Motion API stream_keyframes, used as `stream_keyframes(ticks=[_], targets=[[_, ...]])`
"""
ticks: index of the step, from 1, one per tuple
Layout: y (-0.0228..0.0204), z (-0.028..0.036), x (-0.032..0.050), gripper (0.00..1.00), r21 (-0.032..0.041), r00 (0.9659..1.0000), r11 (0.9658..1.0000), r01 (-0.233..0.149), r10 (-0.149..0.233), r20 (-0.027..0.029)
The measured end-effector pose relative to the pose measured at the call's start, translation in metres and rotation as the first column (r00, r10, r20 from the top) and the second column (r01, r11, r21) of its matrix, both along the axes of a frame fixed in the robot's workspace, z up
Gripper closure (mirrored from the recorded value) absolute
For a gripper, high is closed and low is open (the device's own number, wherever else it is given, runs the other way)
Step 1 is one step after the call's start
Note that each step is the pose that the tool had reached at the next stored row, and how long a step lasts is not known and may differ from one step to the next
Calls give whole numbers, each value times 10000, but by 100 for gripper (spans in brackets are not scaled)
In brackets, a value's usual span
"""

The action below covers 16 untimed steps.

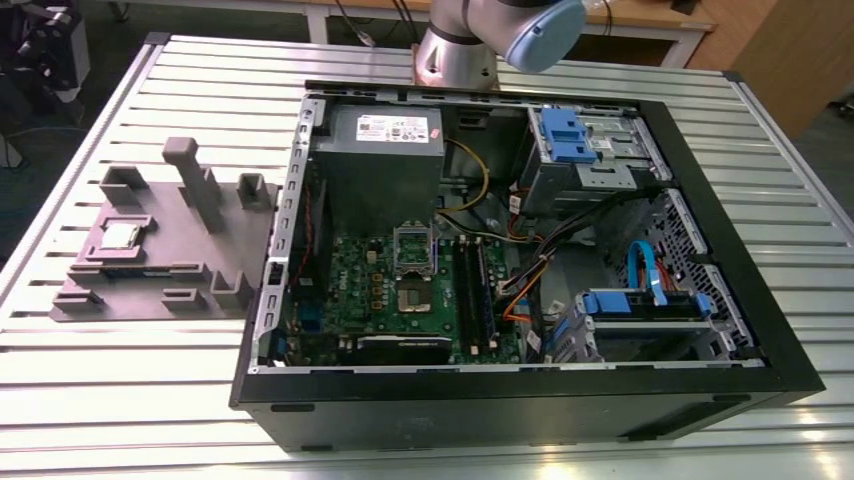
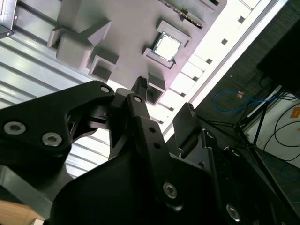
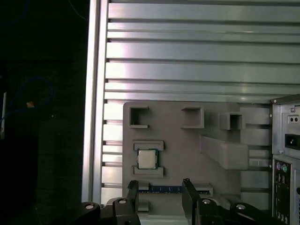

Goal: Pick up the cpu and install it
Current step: 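Pick up the cpu and move it towards the insertion slot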

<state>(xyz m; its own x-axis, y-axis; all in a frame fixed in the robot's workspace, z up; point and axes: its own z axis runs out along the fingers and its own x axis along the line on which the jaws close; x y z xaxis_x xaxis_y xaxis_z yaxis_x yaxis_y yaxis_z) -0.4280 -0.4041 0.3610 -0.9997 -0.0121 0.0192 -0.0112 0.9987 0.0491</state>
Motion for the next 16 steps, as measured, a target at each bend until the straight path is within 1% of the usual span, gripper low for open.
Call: stream_keyframes(ticks=[2, 4, 16], targets=[[0, -39, -29, 50, 2, 10000, 10000, 0, 0, 2], [0, -65, -38, 50, 2, 10000, 10000, -1, 1, 2], [0, -75, -39, 50, 1, 10000, 10000, -1, 1, 0]])
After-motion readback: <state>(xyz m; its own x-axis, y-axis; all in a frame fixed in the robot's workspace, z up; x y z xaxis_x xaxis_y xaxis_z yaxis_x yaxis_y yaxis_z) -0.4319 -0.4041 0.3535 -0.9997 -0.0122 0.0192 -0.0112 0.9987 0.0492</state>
